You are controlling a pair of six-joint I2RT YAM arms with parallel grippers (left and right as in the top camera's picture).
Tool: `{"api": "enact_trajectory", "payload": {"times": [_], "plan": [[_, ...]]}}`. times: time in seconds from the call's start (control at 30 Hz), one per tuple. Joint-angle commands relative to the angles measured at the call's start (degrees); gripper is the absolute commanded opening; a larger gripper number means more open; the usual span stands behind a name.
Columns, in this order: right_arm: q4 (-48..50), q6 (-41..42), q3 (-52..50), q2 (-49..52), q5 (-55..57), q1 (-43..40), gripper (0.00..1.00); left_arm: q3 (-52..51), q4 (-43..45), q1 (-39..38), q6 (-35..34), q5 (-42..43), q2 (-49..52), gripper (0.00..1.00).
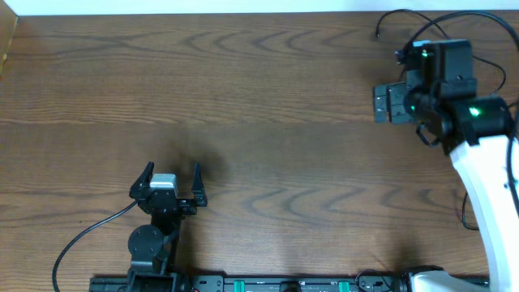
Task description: Untangle cables
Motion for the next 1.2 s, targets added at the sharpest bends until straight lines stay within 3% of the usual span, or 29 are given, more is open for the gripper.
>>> {"api": "enact_trajectory", "payload": {"times": [0.0,0.23,0.57,0.8,0.97,1.17], "plan": [[0.87,-0.87,-0.09,-4.87,0.68,0.09,0.99,-0.68,-2.75,0.31,0.37,-1.79,-0.39,0.98],[15.23,-0.63,-8.85,-13.62,-1.36,-0.33,0.99,-0.68,-2.75,0.31,0.37,-1.79,-0.39,0.98],[51.58,5.86,-37.77,-27.32,-4.94,-0.33,0.99,-0.68,-2.75,0.31,0.37,-1.79,-0.39,0.98],[70.69,10.58,-54.95,-32.46,-4.87,-0.33,0.99,-0.68,-2.75,0.31,0.37,-1.77,-0.39,0.98],[78.05,11.43,-64.08,-36.72,-4.46,-0.31,0.99,-0.68,-2.75,0.31,0.37,-1.79,-0.39,0.98],[79.21,11.39,-71.56,-43.82,-4.22,-0.31,0.99,-0.68,-2.75,0.31,0.37,-1.79,-0.39,0.98]]}}
